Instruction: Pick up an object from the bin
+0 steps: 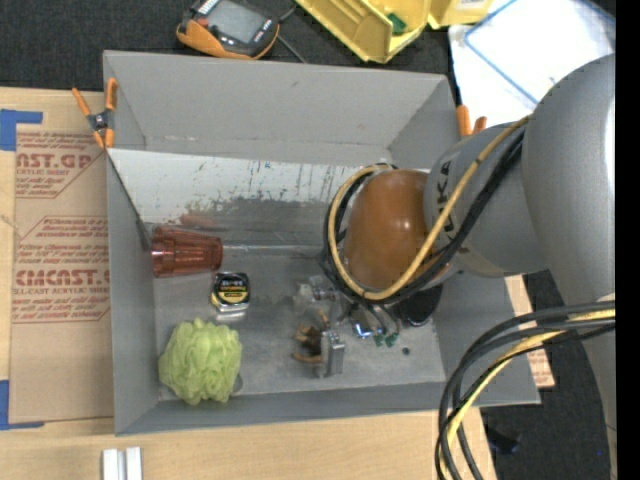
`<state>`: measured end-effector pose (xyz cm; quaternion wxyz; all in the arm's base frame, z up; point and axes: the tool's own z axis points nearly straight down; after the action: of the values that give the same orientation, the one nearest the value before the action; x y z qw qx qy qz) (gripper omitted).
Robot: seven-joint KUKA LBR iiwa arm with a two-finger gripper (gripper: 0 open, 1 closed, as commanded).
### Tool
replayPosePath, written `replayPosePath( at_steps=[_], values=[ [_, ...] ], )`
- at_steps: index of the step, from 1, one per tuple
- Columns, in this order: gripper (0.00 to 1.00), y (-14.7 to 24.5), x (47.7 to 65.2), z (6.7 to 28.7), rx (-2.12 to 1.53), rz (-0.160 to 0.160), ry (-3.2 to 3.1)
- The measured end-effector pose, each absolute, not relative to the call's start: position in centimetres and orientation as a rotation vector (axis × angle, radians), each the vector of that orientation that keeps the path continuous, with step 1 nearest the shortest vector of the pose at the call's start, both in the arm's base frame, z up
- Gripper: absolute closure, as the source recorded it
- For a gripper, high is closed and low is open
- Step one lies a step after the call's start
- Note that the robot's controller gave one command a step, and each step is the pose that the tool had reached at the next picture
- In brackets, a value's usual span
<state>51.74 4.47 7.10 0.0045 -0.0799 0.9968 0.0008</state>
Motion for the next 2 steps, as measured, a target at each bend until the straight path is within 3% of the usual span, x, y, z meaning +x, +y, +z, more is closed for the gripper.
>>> replayPosePath(
  at_steps=[1, 2],
  values=[
    [0.0, 2.2, 51.8, 7.0, -0.858, -0.004, 2.996],
    [1.0, 2.9, 50.5, 6.9, -0.078, 0.005, 3.131]
  ],
)
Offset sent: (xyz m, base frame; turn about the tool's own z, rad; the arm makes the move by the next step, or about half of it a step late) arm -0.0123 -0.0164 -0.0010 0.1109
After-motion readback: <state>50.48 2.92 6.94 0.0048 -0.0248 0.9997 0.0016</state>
